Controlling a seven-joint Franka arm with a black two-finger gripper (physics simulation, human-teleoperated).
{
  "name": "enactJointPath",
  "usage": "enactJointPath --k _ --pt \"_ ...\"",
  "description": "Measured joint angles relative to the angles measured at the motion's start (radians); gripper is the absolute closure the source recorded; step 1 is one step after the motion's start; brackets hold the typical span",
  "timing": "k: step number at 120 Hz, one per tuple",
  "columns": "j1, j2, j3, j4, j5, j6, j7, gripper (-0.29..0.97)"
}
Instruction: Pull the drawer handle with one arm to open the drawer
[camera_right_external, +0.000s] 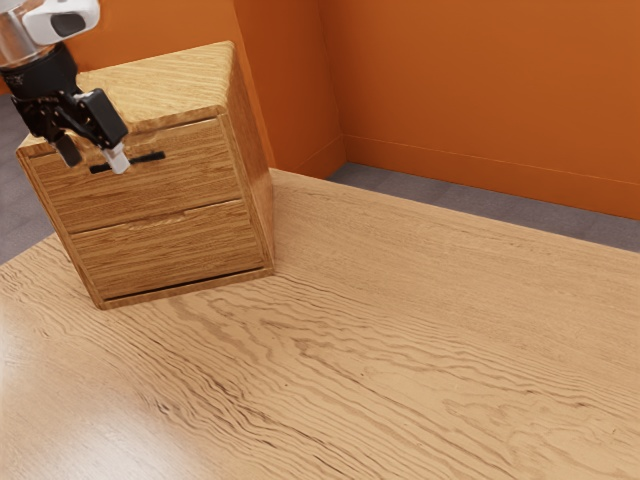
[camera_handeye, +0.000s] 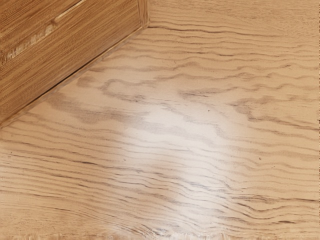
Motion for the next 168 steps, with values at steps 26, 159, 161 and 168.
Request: enactJointPath --k 26,159,161,168 --pt "-0.116 -0.053 -0.024 -0.004 0.061 -0.153 0.051 0.02" --pt "-0.118 0.118 0.125 -0.040 0.062 0.308 0.953 0.08" --pt "-0.110 0.121 0.125 -0.040 0.056 0.312 0.960 0.09" --pt "-0.083 0.131 0.125 -0.040 0.040 0.328 0.983 0.11"
